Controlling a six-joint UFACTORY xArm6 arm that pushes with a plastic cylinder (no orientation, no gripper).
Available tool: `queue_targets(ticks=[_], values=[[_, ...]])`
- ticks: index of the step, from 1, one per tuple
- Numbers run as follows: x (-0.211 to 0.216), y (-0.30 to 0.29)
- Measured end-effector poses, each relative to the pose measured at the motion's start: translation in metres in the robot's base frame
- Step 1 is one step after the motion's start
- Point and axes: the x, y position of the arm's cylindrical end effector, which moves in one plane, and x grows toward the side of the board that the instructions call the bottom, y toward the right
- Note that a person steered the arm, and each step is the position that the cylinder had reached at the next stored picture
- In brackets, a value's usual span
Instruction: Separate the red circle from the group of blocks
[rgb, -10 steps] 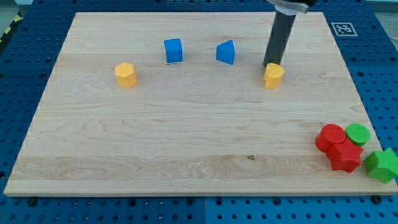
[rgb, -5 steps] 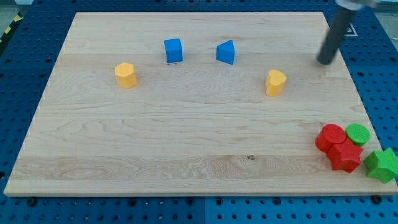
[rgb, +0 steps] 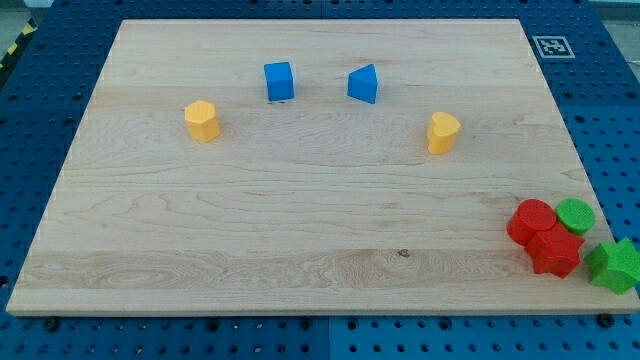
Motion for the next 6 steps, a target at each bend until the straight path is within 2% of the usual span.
queue_targets(ticks=[1, 4, 6], values=[[-0.003, -0.015], [-0.022, -0.127], [-0.013, -0.14]])
